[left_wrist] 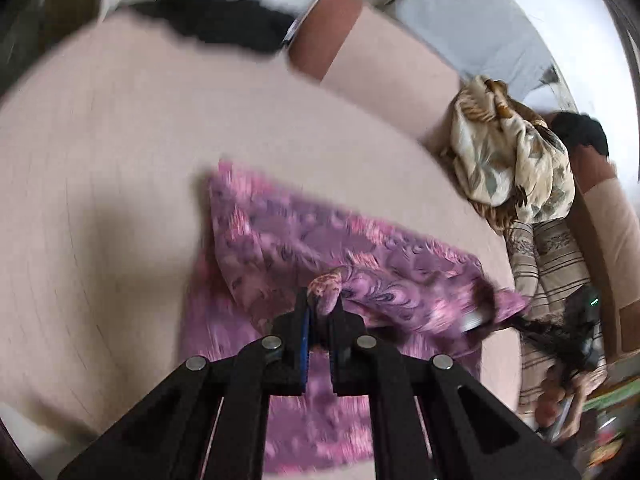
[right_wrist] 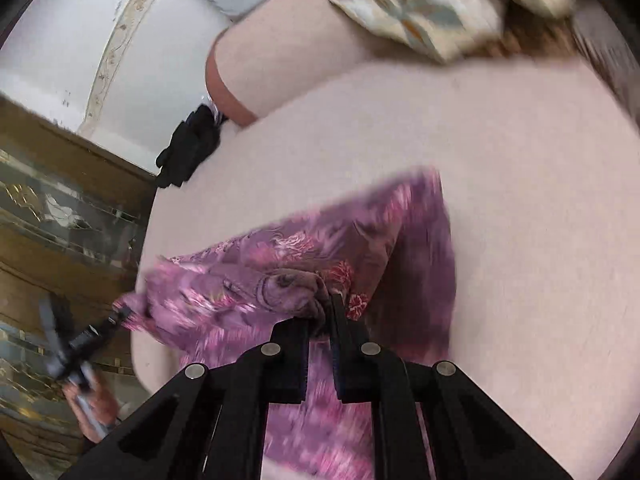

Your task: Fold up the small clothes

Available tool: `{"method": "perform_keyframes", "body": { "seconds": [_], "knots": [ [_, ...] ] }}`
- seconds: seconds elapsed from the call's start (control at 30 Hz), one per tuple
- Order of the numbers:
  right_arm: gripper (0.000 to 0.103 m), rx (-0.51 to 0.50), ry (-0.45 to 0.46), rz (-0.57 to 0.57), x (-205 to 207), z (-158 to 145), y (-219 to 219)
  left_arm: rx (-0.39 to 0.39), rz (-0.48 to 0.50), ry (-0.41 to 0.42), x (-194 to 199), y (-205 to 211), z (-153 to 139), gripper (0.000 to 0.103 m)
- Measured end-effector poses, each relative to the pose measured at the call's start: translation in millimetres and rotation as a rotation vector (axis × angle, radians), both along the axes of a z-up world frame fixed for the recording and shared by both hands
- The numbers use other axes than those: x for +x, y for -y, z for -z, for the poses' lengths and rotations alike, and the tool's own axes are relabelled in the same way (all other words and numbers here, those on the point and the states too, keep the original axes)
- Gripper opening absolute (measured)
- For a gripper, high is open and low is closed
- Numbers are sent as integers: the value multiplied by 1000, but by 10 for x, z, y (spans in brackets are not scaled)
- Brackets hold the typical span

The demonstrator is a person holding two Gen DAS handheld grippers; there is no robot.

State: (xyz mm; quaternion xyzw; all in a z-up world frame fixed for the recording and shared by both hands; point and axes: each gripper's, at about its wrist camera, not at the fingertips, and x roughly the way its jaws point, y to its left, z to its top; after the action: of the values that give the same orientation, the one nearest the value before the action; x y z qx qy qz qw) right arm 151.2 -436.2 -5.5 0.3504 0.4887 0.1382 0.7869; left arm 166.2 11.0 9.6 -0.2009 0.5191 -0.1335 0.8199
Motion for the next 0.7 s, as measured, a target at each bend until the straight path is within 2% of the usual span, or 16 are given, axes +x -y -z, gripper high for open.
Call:
{"method": "perform_keyframes", "body": {
  "seconds": [0.03, 0.07, 0.1, 0.13, 0.17, 0.23, 0.33, 0.37, 0.43, 0.5, 0.53, 0.57, 0.63, 0.7],
  "knots": [
    [10, 19, -42, 24, -116, 156, -50, -6, -20, -26, -121, -24, 190, 7],
    [10, 8, -90, 30, -181, 290, -109, 21, -40, -48, -196, -35, 306, 7],
    [10, -40, -149, 30, -252, 467, -169, 55, -63, -96, -290, -57, 449, 7],
    [10, -62, -170, 28, -279, 552, -183, 66, -70, -139, -372, -64, 571, 7],
    [10, -82, -196, 26, -318, 641, -191, 71, -71, -150, -390, -66, 617, 7],
    [7, -54, -194, 45, -405, 703, -83, 110, -51, -127, -440, -23, 577, 8],
    [4, -23, -193, 74, -536, 724, 9, 126, -34, -67, -545, 22, 436, 8],
    [4, -30, -205, 84, -615, 739, -3, 142, -34, -52, -585, 16, 424, 11],
    [4, -81, -240, 94, -798, 781, -46, 172, -27, -87, -639, -4, 476, 13],
    [5, -113, -250, 135, -986, 805, -57, 169, -11, -107, -753, -44, 480, 19],
    [13, -105, -247, 166, -1092, 806, -35, 161, -9, -96, -809, -100, 467, 23],
    [24, -82, -231, 188, -1157, 813, 29, 142, -11, -83, -876, -150, 440, 32],
    [65, 36, -160, 236, -1285, 712, 59, 84, -39, -55, -989, -275, 394, 46],
    [71, 93, -82, 230, -1351, 582, 0, 47, -61, -47, -1020, -346, 392, 51]
  ]
}}
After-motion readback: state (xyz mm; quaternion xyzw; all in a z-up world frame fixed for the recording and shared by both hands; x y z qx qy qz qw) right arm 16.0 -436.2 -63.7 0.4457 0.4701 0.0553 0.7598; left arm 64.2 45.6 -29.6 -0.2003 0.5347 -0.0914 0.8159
